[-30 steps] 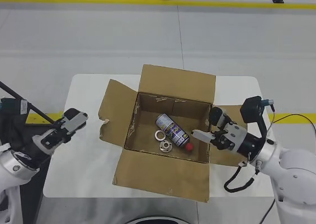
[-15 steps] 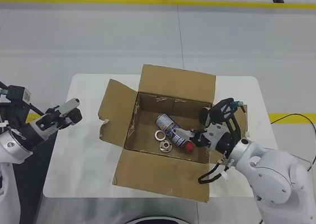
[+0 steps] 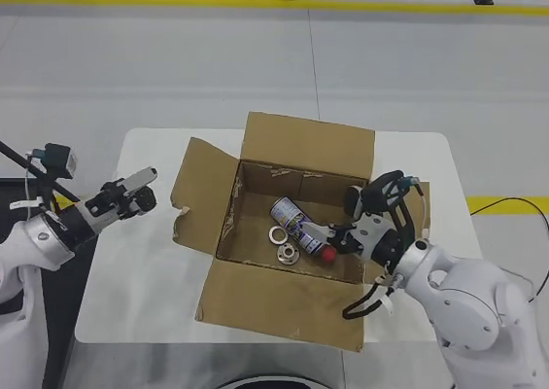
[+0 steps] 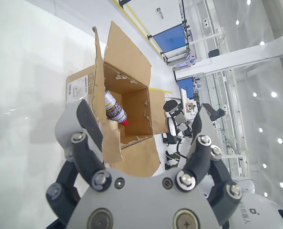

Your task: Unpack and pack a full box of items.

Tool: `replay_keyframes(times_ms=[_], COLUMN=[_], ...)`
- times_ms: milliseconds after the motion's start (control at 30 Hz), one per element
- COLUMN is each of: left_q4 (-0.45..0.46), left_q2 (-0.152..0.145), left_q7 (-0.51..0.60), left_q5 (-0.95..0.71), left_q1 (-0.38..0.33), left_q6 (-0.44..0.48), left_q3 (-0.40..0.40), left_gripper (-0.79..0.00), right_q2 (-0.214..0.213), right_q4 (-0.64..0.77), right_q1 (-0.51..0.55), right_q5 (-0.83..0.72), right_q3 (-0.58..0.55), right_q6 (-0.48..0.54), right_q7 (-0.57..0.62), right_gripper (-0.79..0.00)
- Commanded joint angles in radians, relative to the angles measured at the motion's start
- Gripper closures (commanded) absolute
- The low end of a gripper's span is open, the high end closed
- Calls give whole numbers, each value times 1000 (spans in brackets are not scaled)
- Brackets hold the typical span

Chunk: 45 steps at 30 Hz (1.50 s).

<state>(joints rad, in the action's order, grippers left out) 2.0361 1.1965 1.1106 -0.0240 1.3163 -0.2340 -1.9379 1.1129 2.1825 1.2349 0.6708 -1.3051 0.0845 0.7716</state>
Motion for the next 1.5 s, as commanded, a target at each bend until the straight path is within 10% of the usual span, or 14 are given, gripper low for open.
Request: replay_keyframes(times_ms=[0, 433, 600, 1000, 1467], left_q4=[-49, -252, -311, -359, -351], left_q2=[-8, -49, -54, -73, -100], left_q7=[20, 96, 79, 53, 46], left_q5=[23, 153, 156, 155, 115], left_q1=[-55, -240, -278, -289, -240], left_q6=[-17, -40, -22, -21, -20], left_q3=[28, 170, 228, 263, 213], left_gripper=[-785, -770, -363, 0, 0], right_q2=[0, -7, -9, -8, 3], right_q4=[-6, 9, 8, -4, -53], right_q1=[-2, 73, 75, 48, -38], right_q5=[3, 0, -2, 6, 0], right_q3=[4, -43, -44, -17, 60], right_q6=[-1, -9, -7, -20, -93], right_q7=[0, -15, -1, 16, 47], right_gripper=[-785, -785, -785, -785, -785])
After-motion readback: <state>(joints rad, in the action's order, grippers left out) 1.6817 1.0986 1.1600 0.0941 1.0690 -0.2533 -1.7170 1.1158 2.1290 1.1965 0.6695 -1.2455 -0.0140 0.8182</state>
